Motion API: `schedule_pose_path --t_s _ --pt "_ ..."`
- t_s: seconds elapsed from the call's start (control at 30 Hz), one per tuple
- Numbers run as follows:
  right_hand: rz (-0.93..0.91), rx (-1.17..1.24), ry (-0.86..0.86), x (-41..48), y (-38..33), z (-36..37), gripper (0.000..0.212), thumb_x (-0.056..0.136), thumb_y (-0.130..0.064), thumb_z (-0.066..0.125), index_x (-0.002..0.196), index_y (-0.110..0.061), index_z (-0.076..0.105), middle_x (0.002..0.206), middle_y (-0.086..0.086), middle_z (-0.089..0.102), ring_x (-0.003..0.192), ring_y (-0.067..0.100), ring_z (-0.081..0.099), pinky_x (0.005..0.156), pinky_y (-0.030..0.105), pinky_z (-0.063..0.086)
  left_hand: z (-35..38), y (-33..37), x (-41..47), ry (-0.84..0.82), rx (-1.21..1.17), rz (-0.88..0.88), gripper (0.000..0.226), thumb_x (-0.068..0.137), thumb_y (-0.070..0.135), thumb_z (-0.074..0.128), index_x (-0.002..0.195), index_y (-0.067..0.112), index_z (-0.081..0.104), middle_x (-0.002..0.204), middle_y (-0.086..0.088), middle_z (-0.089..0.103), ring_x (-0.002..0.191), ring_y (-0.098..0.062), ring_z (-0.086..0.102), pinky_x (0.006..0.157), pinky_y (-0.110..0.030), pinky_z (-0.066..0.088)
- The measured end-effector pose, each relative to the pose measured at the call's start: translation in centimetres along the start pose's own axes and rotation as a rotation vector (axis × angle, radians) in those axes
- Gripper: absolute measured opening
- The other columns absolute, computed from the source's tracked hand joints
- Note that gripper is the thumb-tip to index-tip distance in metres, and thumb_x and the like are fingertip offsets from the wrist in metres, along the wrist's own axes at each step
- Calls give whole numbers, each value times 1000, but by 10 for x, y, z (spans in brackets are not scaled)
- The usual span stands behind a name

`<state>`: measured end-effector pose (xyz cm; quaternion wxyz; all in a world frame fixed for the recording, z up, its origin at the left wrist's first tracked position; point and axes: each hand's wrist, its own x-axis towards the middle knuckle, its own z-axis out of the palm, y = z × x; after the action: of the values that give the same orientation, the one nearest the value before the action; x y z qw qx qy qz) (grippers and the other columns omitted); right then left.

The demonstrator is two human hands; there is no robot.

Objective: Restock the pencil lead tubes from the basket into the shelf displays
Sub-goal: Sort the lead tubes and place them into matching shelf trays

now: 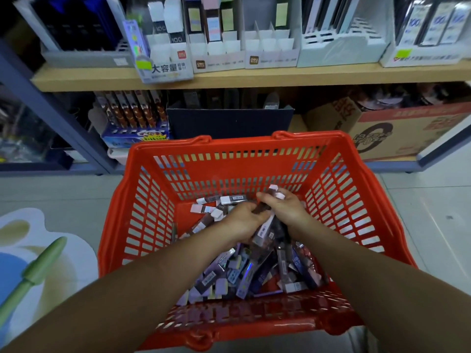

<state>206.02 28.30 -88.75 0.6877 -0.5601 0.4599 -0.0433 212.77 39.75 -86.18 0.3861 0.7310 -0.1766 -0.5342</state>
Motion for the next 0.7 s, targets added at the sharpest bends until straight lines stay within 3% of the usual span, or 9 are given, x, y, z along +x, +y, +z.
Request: schedule_pose_path --t_s 0.1,0.13,0.2,0.27,0.33,0.43,0.53,0.63,0.7 --pt "11 -22 -64 -6 -5 0 77 63 -57 85 120 -10 62 115 6 68 98 20 67 71 28 54 -8 2 -3 -10 41 22 27 98 34 50 118 16 55 112 -24 63 90 -40 64 75 -53 58" --pt "-2 1 -82 -7 -6 0 74 65 -56 84 119 -10 63 112 6 69 92 17 69 66 24 55 -9 4 -5 -16 -2 27 24 99 32 50 116 16 55 115 -24 63 97 -42 64 76 -54 58" --pt "-7 102 -120 -11 -13 -1 45 82 -37 77 116 -9 66 99 5 72 74 12 71 53 20 53 -10 8 -8 6 -114 47 13 100 25 50 109 17 55 109 -17 66 95 -37 65 77 -48 59" --pt "-7 214 -148 -13 -18 -1 34 88 -26 72 117 -9 65 99 11 73 72 18 71 53 25 53 -12 9 -7 67 -153 102 4 100 22 51 100 24 55 102 -9 67 97 -33 65 86 -50 55" --pt "-55 298 -178 -16 -23 0 22 90 -18 68 112 -12 65 98 13 74 75 21 72 58 28 55 -15 12 -10 110 -152 138 7 99 20 51 105 20 56 107 -15 67 99 -36 64 92 -54 51" --pt "-59 332 -221 -21 -28 2 22 91 -17 66 113 -13 67 100 15 73 80 25 71 64 31 56 -20 21 -19 66 -165 161 17 101 17 48 115 11 54 94 -12 67 75 -24 65 75 -42 57" --pt "-121 292 -241 -27 -36 1 28 87 -20 70 113 -10 68 91 13 73 74 23 69 63 30 55 -29 35 -32 2 -129 169 20 102 19 46 113 6 56 76 -6 62 59 -15 58 60 -27 57" --pt "-172 255 -278 -39 -54 3 26 77 -23 76 97 -8 70 79 10 73 69 21 70 63 29 56 -39 50 -42 -30 4 200 21 103 26 41 104 12 57 76 -7 66 55 -13 63 58 -25 57" --pt "-205 280 -282 -44 -67 4 17 81 -19 74 93 -7 71 79 12 74 68 22 71 62 30 57 -45 63 -45 -18 128 240 23 104 29 38 100 15 56 82 -12 66 53 -15 63 52 -26 54"
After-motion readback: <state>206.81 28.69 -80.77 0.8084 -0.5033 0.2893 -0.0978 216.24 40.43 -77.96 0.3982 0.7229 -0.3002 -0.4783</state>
